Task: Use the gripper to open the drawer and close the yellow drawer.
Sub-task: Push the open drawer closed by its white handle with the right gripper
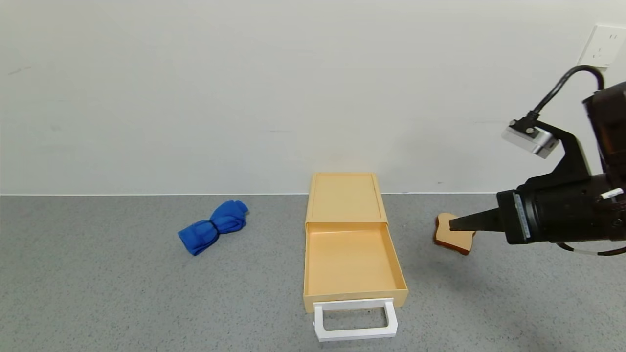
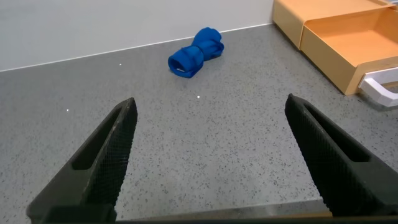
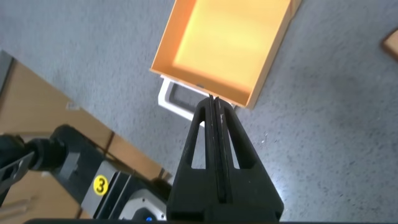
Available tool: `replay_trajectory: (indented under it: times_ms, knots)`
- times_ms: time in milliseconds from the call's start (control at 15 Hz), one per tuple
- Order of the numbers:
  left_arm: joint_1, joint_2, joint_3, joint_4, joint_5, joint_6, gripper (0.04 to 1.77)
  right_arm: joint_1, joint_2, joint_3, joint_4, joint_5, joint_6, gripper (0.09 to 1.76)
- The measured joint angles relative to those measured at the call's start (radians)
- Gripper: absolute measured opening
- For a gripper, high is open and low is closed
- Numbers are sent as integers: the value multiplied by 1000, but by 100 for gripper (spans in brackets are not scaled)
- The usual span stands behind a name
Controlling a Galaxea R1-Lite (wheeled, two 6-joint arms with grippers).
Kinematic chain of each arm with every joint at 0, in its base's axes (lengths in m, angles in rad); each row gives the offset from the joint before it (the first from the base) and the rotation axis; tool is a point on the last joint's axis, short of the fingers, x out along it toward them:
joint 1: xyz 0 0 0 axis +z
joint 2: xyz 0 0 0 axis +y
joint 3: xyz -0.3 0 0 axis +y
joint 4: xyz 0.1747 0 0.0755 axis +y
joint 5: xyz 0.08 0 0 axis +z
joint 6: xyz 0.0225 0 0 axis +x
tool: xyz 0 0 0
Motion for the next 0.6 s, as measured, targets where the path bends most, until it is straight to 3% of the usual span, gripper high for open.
replay_trajectory:
  times_ms: [333, 600]
  knots:
    - [0, 0, 0, 0, 0, 0, 172, -86, -84, 234, -317, 23, 2, 12]
    - [0, 0, 0, 0, 0, 0, 172, -120, -99, 291, -335, 24, 3, 12]
